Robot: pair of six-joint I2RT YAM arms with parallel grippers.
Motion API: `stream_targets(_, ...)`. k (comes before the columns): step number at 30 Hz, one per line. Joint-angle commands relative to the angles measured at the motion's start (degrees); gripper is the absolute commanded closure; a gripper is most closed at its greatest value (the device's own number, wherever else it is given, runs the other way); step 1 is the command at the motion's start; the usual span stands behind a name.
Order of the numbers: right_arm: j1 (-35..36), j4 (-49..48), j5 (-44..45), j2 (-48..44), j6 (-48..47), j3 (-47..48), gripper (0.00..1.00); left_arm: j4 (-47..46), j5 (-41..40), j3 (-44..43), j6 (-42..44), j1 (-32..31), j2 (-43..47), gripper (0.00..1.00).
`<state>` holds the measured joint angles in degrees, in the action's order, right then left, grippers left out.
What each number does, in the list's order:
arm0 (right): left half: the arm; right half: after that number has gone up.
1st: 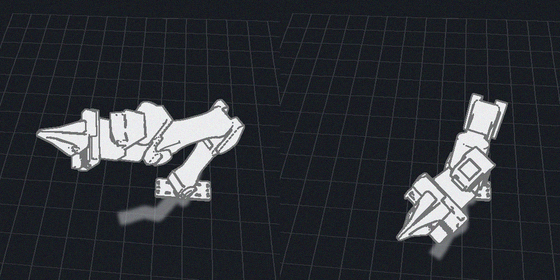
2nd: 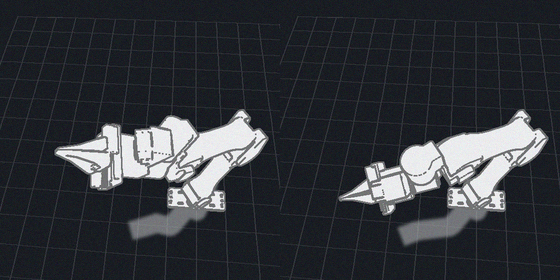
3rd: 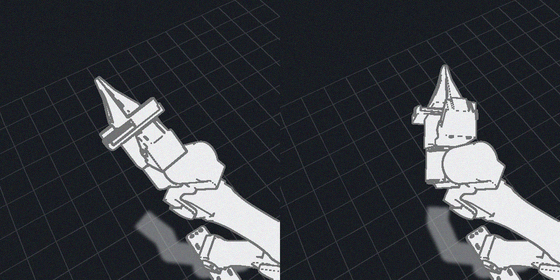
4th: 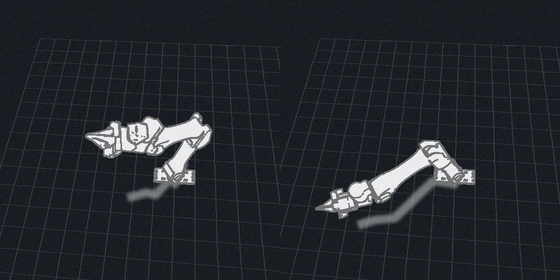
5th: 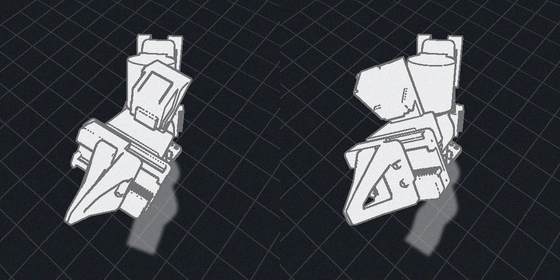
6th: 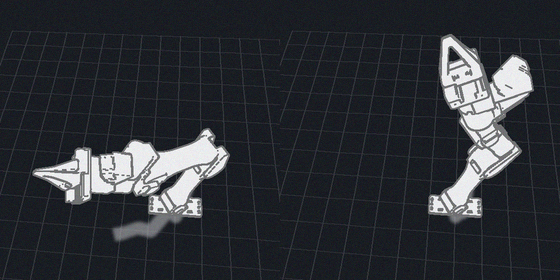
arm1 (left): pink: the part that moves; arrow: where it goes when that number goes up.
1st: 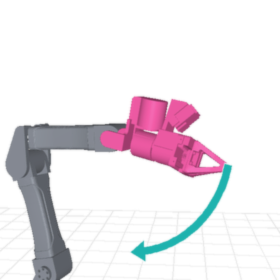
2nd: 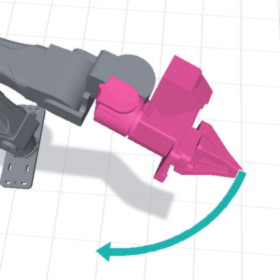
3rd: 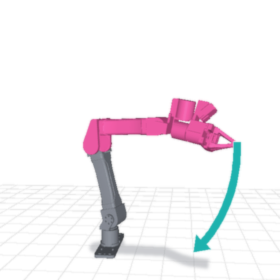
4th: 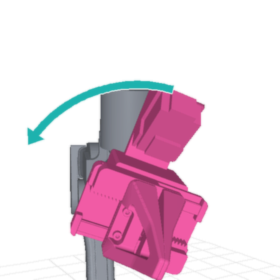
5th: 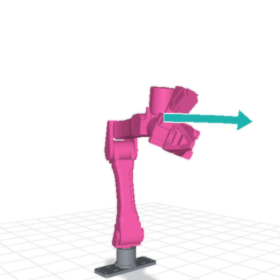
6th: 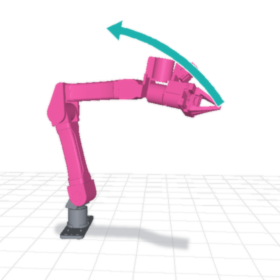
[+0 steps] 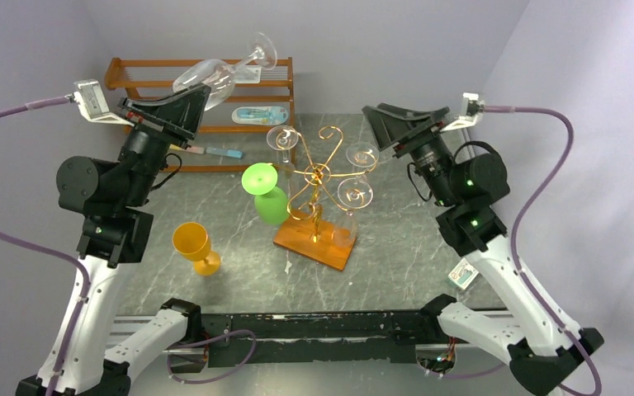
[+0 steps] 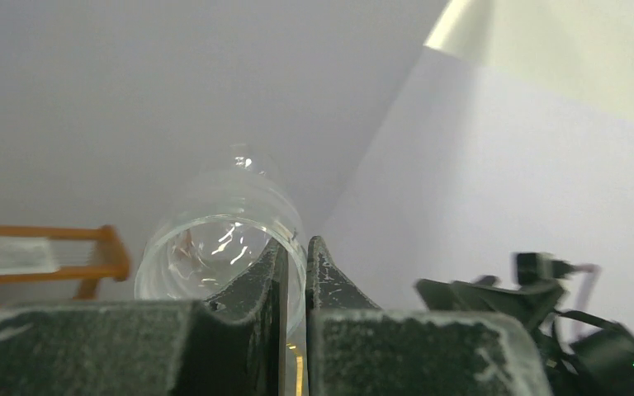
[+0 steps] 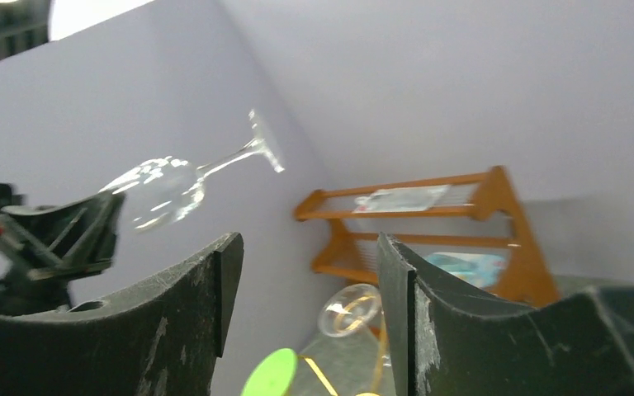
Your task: Place the wine glass upside down on the wine glass rack
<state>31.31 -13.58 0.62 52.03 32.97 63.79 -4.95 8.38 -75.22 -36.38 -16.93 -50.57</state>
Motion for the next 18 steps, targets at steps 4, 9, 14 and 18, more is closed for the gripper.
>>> stream_targets(4,1.36,-14.50,-16.35,12.41,17.77,6.44,0.37,-29.99,10.36,6.67,-18.91,0.23,-1.80,0.95)
stream_targets(9,10.52,-20.96,-8.09,19.19,18.08,10.36,0.37,-47.57,13.28,9.85,-29.15,0.16,-6.41,0.95)
stream_targets(14,19.27,-32.78,2.25,23.76,16.53,10.11,0.36,-50.48,12.23,11.21,-30.36,0.14,-7.25,0.95)
stream_targets(18,23.42,-39.47,9.01,26.96,14.24,11.03,0.35,-51.41,12.36,12.63,-31.05,0.14,-6.68,0.95)
